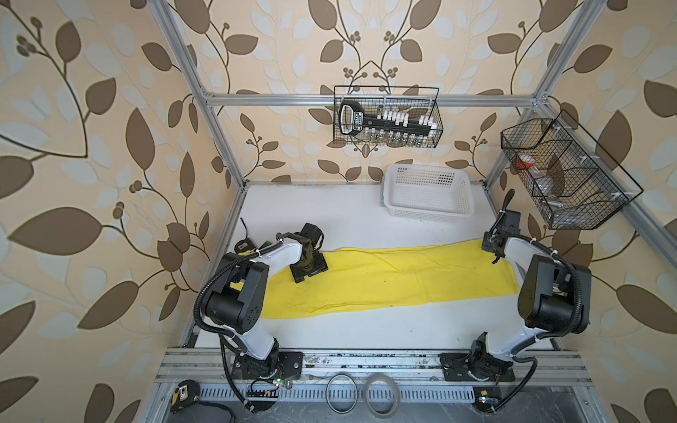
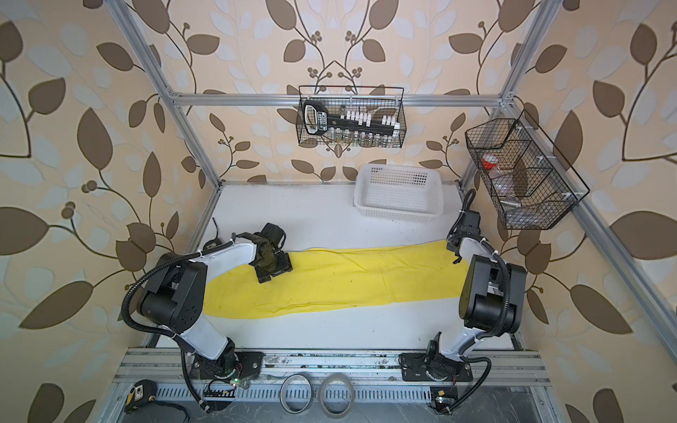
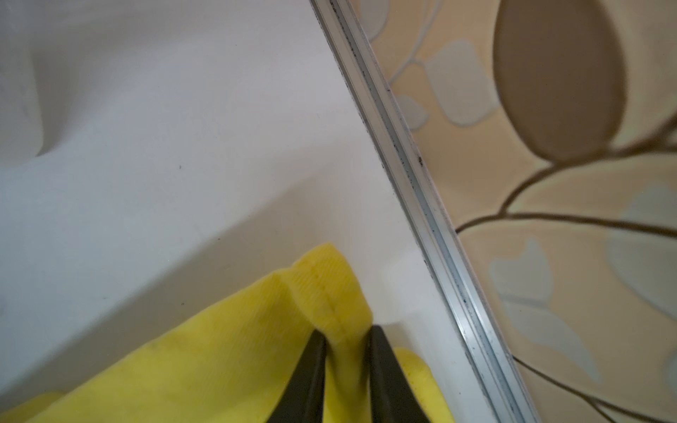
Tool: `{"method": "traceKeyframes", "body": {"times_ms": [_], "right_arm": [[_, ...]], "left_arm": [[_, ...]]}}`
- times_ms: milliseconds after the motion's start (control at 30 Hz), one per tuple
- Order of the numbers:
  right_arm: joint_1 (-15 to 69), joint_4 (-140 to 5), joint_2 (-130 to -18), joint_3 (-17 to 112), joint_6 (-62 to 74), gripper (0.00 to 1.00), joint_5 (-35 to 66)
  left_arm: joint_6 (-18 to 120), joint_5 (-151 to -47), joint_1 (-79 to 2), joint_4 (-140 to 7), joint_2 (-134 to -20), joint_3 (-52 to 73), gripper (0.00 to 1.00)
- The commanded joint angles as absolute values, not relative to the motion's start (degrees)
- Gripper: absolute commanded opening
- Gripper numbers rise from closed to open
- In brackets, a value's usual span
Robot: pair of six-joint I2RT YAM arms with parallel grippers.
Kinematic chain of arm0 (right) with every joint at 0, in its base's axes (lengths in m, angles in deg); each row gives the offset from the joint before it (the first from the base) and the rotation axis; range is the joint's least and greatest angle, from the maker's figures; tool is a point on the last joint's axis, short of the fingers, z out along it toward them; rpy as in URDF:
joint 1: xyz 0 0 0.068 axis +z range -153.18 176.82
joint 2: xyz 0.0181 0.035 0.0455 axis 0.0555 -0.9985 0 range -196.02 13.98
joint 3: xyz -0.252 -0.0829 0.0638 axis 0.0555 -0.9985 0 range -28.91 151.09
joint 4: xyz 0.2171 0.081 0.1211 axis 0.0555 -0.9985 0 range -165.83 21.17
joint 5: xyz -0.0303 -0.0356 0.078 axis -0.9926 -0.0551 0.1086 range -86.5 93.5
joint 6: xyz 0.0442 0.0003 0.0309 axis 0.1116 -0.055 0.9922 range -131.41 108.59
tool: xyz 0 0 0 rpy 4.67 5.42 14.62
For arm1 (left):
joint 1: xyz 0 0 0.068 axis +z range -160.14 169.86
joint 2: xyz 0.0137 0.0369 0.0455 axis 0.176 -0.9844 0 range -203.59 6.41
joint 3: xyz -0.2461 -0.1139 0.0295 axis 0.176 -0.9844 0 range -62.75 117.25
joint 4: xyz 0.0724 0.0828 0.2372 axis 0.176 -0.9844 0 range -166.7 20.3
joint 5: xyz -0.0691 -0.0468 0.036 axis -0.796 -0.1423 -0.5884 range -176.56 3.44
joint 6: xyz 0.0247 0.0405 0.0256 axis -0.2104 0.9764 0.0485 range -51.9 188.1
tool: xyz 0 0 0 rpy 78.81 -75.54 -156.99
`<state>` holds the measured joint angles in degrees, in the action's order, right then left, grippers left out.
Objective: Fold and stack the trousers
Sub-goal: Smooth out the trousers at the center of the table, then fold the trousers at the center of the table.
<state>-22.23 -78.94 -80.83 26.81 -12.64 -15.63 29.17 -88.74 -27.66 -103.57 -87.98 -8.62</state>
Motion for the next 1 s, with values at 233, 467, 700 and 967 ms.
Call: {"method": "traceKeyframes", "body": {"times_ms": [233,467,700,967], "right_arm": [[-22.6,-86.1,-78.0,28.5,-13.0,0.64,-18.0],[-30.5,-88.8,-79.2,27.9,-9.9,0.7,-6.6],[-32.7,-88.5,-85.9,28.5,-9.5,0.71,-2.6],[-33.7,-91.0,-89.1,29.3,-8.8,0.64,0.3]], "left_arm": [[33.2,-86.3,-26.2,-110.6,-84.3,-6.9,0.81],[35.2,-88.0,-26.2,-112.6,-81.3,-3.1,0.85],[36.6,-90.3,-26.2,-113.1,-79.1,-1.8,0.87],[37.8,-90.6,-26.0,-114.5,-77.5,-0.5,0.9]]}}
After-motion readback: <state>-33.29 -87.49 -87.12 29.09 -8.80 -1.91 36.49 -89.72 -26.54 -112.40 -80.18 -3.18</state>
